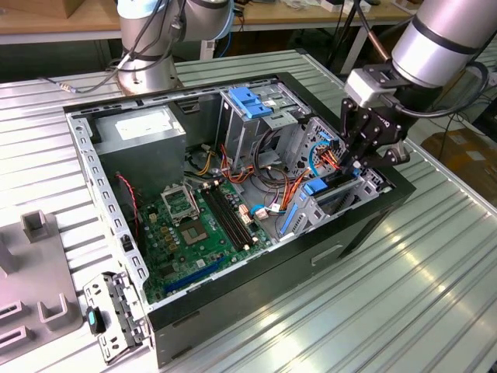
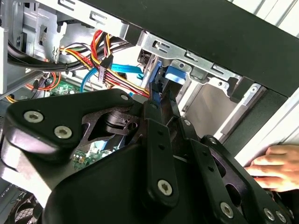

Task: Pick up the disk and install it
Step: 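Insert the first disk wire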

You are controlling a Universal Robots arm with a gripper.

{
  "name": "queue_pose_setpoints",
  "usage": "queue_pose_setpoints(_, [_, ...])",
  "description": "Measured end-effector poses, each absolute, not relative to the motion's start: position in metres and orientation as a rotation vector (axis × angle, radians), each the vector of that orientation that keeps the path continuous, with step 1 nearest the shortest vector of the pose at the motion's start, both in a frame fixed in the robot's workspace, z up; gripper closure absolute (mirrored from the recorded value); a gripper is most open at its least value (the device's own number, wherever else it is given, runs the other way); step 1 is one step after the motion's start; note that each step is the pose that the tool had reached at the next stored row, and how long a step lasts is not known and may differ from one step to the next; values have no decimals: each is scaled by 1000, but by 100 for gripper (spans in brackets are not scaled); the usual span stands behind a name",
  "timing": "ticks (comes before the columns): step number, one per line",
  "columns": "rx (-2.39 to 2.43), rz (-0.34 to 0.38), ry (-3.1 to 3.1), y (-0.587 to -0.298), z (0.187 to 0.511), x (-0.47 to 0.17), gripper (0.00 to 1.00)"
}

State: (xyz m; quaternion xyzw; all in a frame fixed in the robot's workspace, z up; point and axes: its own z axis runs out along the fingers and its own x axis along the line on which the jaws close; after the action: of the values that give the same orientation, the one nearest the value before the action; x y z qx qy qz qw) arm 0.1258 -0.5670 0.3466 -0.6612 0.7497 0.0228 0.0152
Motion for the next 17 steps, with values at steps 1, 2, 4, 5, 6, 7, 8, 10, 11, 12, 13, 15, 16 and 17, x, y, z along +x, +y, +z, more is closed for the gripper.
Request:
queue_pose_setpoints(1, [-2058,71,2333,-567,346,126,76])
queue_pose_setpoints(2, [-2058,71,2333,-567,346,126,76])
queue_pose_setpoints(4, [-2058,70,2333,-567,346,126,78])
queue_pose_setpoints(5, [-2058,71,2333,-567,346,126,84])
queue_pose_setpoints(6, [-2058,71,2333,-567,346,126,84])
queue_pose_setpoints(7, [-2058,71,2333,-567,346,126,84])
queue_pose_setpoints(8, [-2058,71,2333,-567,346,126,84])
queue_pose_setpoints(10, [-2058,71,2332,-567,346,126,84])
queue_pose_setpoints(11, [-2057,71,2332,-567,346,126,84])
queue_pose_setpoints(12, [-2058,72,2333,-567,347,126,84])
queue_pose_setpoints(13, [-2058,73,2334,-567,347,127,84])
queue_pose_setpoints(15, [-2061,79,2337,-567,348,130,84])
queue_pose_setpoints(16, [-2062,81,2338,-567,348,131,84])
queue_pose_setpoints(17, [-2063,84,2340,-567,349,132,84])
